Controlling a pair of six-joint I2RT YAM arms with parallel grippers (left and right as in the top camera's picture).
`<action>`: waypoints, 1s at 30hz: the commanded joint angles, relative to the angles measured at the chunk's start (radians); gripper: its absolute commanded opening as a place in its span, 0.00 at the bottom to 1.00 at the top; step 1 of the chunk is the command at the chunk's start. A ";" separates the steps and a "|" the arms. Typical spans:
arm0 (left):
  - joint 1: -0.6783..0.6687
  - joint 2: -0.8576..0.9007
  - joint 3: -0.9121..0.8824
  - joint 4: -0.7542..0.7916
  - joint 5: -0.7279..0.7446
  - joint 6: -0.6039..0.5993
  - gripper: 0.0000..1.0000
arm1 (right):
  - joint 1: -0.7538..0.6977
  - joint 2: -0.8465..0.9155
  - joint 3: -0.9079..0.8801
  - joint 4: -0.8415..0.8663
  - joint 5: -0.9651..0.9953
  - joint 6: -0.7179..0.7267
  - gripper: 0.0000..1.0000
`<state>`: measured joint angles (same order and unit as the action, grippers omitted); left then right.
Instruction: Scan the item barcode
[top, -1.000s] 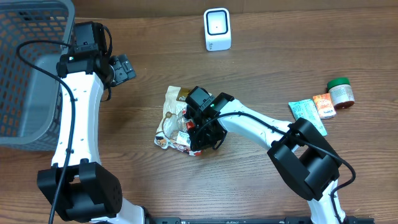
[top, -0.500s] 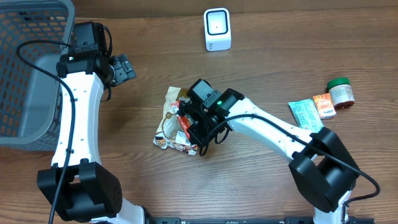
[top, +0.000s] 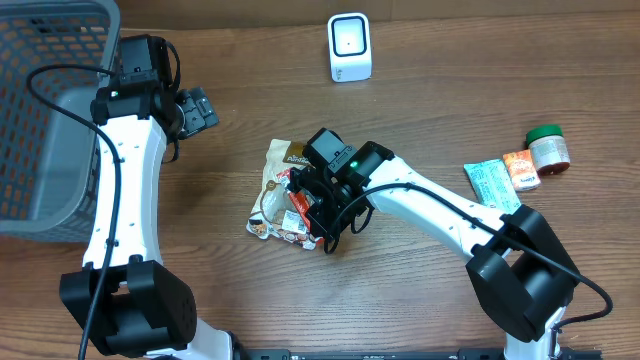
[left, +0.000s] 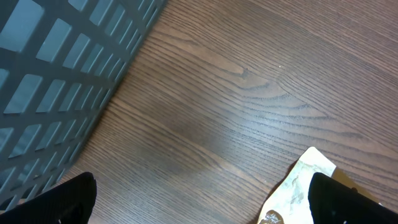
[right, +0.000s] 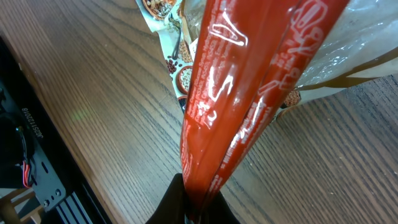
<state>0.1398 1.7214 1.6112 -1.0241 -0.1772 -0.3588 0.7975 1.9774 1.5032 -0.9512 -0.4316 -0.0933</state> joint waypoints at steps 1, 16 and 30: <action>0.002 -0.002 0.012 0.010 -0.013 0.015 1.00 | -0.018 -0.025 0.018 0.005 -0.040 -0.004 0.04; 0.002 -0.002 0.012 0.086 0.132 0.008 1.00 | -0.198 -0.025 0.018 -0.053 -0.332 -0.014 0.04; -0.060 0.006 0.012 -0.122 1.008 0.364 1.00 | -0.233 -0.025 0.018 -0.042 -0.572 -0.103 0.04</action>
<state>0.0948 1.7218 1.6112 -1.1236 0.6529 -0.0956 0.5842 1.9774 1.5032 -1.0035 -0.8669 -0.1509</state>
